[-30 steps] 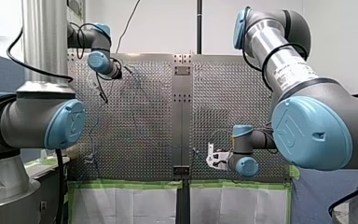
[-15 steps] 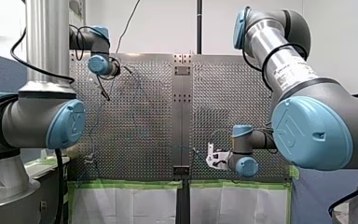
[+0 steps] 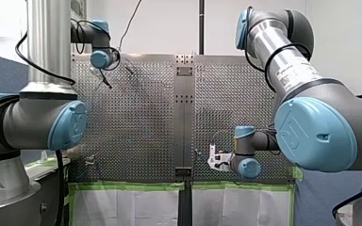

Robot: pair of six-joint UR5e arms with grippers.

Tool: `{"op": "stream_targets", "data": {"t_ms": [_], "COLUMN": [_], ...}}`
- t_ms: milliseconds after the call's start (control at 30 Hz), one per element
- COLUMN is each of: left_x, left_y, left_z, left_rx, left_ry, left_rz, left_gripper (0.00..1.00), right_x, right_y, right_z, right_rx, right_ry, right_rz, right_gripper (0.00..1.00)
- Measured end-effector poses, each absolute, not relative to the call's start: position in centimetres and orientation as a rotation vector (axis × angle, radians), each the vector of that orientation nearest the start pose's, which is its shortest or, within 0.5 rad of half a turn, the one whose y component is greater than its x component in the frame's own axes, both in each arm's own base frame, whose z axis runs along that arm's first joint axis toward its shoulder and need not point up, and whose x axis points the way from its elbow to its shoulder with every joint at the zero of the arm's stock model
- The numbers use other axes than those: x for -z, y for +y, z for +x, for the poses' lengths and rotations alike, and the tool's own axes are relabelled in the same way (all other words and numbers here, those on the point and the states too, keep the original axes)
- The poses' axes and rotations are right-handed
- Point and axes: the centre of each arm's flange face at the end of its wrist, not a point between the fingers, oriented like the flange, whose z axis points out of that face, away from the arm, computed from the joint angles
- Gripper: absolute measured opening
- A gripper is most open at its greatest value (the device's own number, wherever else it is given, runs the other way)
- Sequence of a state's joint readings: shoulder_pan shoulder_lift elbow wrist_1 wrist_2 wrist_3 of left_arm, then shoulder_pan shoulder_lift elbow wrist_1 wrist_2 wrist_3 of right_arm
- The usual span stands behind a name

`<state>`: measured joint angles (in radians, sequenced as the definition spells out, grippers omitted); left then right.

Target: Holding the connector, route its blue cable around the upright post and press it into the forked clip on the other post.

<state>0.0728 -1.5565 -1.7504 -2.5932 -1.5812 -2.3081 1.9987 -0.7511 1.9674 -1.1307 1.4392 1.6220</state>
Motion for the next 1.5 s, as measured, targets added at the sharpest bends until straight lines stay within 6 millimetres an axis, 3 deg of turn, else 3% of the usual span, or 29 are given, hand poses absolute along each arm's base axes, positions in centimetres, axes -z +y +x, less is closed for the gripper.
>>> {"op": "stream_targets", "data": {"t_ms": [267, 567, 900, 1500], "left_x": [-49.5, -51.0, -54.7, -50.2], "left_y": [-10.0, -10.7, -10.6, -12.0], "left_z": [53.7, 56.5, 57.4, 58.8], "left_rx": [0.593, 0.612, 0.601, 0.487], "left_ry": [1.022, 0.955, 0.858, 1.014], "left_rz": [-0.417, -0.357, -0.308, -0.310], "left_gripper": [0.98, 0.98, 0.98, 0.98], "right_x": [2.3, 2.3, 2.3, 2.3], "right_y": [-42.6, -42.4, -42.3, -42.3], "right_z": [35.7, 36.0, 36.1, 36.1], "right_rx": [-1.591, -1.596, -1.597, -1.594], "right_ry": [-0.994, -0.989, -0.988, -0.985], "right_rz": [1.677, 1.682, 1.683, 1.686], "right_gripper": [0.00, 0.00, 0.00, 0.00]}}
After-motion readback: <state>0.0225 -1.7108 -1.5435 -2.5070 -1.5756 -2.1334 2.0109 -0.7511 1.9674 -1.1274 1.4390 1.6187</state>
